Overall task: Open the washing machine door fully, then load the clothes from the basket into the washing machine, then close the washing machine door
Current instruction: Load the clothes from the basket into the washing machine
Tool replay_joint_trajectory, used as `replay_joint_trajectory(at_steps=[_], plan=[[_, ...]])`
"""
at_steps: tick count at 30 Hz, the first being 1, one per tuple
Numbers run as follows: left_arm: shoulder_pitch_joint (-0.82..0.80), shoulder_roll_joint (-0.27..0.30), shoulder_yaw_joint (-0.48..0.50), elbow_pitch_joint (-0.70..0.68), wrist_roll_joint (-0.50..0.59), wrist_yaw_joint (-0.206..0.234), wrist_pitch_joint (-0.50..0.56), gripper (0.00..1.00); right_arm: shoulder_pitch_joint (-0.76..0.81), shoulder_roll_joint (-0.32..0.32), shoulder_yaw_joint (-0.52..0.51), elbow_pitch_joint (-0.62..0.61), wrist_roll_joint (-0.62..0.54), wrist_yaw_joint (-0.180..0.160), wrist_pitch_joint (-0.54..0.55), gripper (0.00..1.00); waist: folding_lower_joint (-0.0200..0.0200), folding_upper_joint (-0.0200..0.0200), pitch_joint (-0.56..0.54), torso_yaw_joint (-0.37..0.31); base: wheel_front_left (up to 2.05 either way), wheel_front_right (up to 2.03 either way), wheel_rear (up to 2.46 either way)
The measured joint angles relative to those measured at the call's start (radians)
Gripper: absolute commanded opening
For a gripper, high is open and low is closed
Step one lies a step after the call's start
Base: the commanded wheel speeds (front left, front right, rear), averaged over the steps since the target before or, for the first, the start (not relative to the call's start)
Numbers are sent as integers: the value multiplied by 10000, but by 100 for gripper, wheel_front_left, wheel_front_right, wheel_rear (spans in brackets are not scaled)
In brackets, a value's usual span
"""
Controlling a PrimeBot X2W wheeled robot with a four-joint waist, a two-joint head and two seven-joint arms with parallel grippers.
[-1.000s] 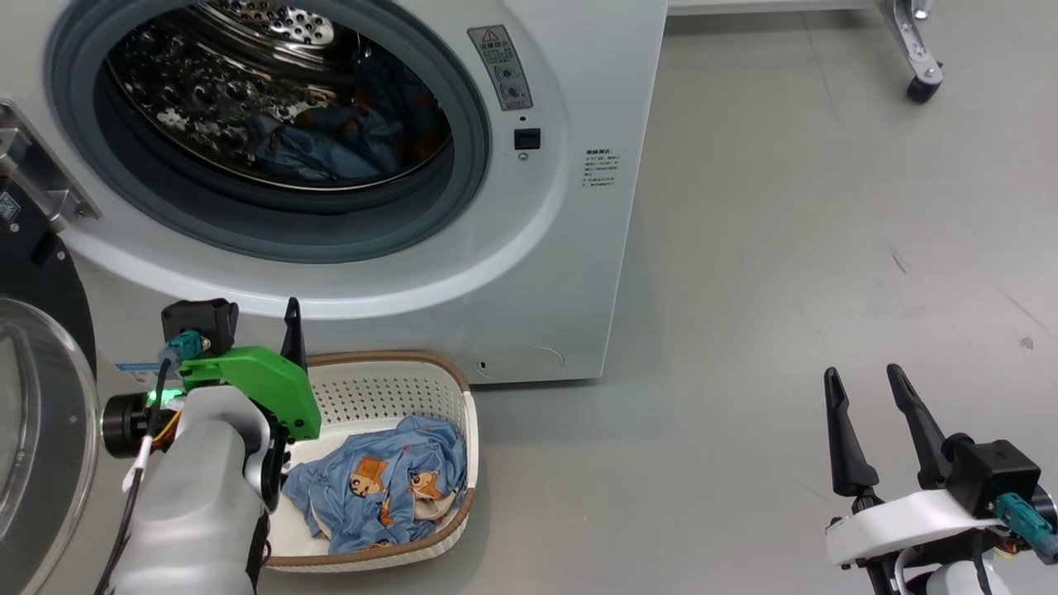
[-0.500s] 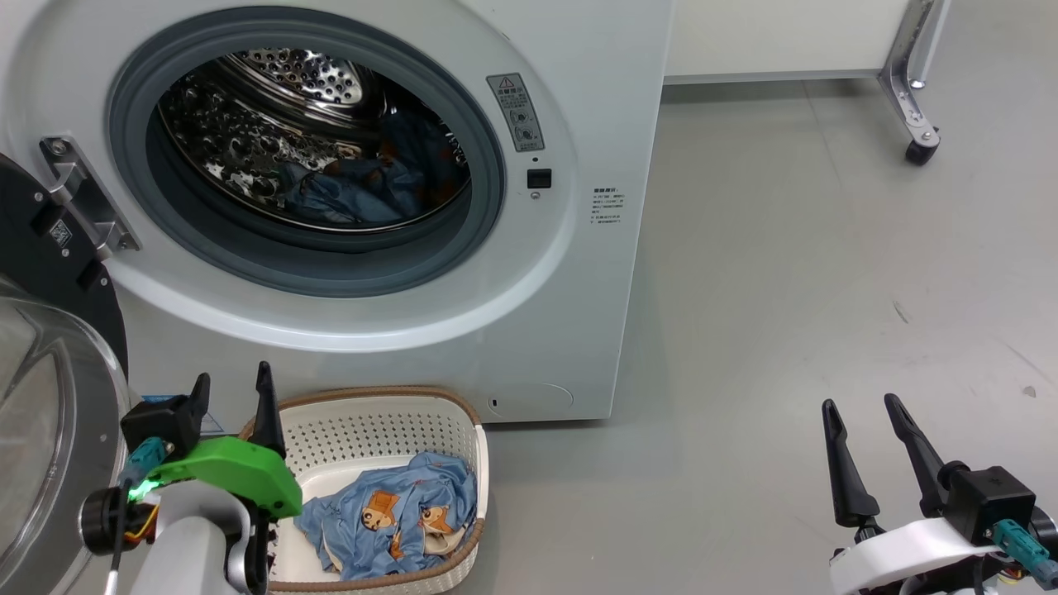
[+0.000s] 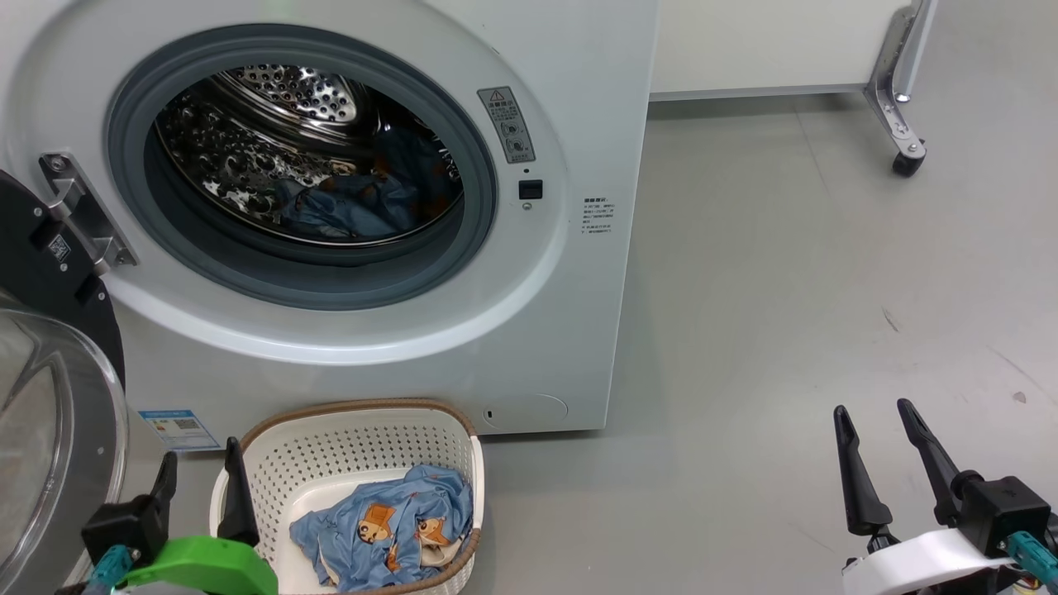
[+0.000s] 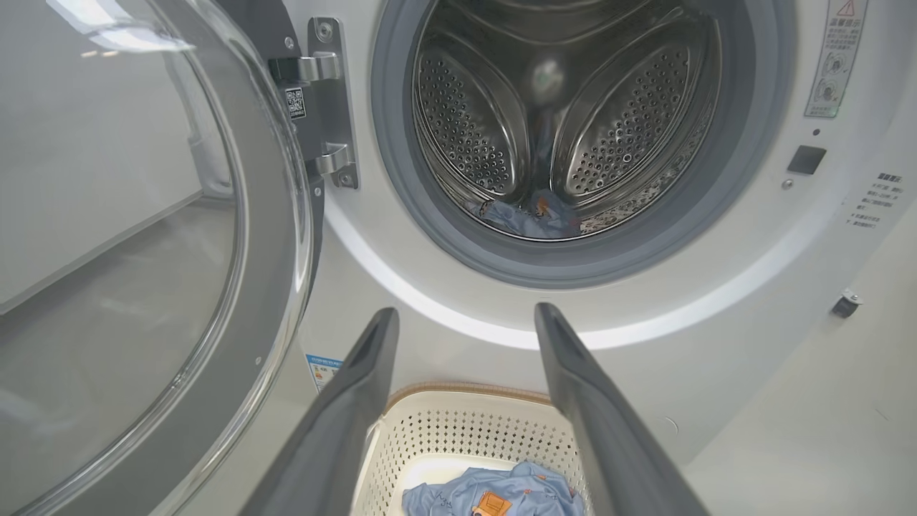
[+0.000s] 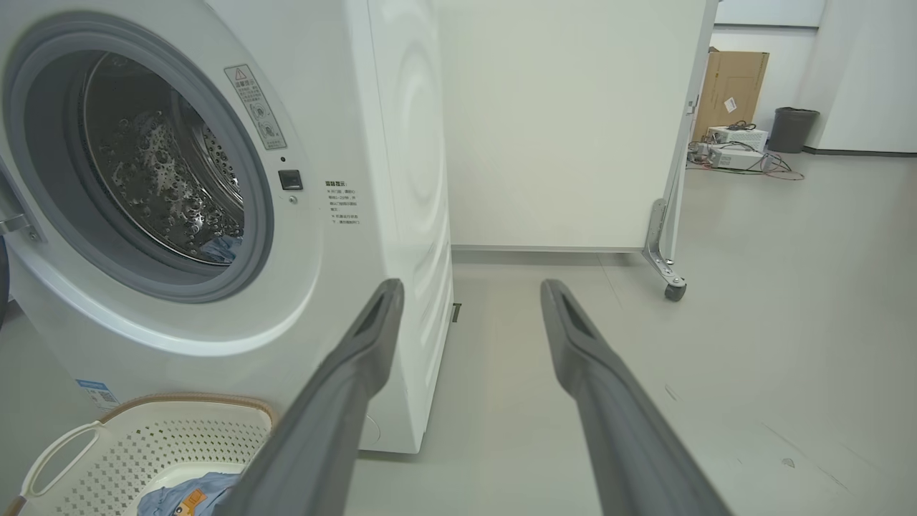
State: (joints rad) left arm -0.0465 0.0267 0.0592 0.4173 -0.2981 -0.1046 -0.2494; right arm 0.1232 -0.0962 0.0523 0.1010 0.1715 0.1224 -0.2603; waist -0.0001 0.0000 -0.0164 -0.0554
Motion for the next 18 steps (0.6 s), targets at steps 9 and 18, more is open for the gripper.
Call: replay_joint_trajectory(at_steps=[9, 18], plan=[[1145, 23, 353, -1298, 2, -6, 0, 100, 337, 8, -395, -205, -52, 0, 0, 100, 0, 0, -102, -37, 0, 0, 0], [1877, 33, 148, -1964, -6, -21, -2, 100, 494, 36, -341, -307, -67, 0, 0, 100, 0, 0, -145, -94, 0, 0, 0]])
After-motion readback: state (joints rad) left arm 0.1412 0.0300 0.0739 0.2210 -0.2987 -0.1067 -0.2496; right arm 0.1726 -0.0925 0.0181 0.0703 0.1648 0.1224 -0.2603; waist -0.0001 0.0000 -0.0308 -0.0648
